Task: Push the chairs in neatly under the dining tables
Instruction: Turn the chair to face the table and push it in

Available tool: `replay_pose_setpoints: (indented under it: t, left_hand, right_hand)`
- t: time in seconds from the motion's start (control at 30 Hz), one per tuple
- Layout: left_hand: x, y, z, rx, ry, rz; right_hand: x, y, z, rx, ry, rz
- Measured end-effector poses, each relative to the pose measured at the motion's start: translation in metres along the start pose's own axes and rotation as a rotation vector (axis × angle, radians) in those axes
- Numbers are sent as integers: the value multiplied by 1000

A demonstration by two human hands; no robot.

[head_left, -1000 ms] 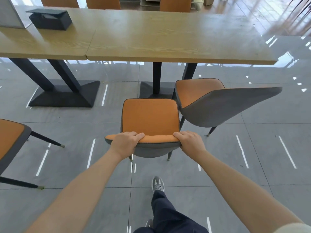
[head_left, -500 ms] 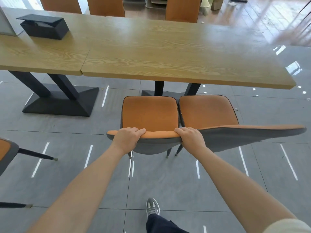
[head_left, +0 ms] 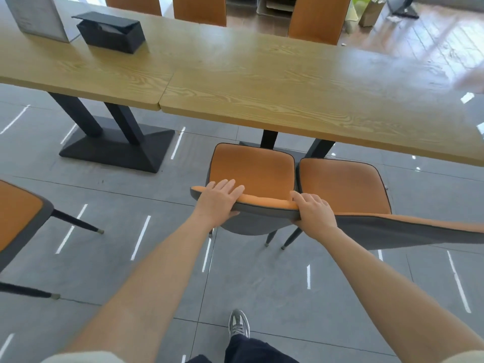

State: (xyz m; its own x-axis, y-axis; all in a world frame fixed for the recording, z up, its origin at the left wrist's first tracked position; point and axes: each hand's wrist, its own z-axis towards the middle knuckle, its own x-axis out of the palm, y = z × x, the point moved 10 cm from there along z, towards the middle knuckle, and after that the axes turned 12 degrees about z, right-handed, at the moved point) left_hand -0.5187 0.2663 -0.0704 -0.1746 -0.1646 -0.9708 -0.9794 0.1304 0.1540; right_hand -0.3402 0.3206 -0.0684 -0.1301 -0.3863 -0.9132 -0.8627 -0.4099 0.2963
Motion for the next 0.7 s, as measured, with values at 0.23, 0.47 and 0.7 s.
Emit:
replay_pose_setpoints:
  t: [0.23, 0.47, 0.7]
  left_hand:
    - [19, 105, -94, -252, 7, -94]
    - [40, 306, -345, -603, 6, -31]
    - [46, 366, -446, -660, -10, -54]
  right_hand:
    - [13, 121, 3, -97, 60, 9]
    - [78, 432, -32, -413, 45, 132]
    - [126, 552, -55, -474, 60, 109]
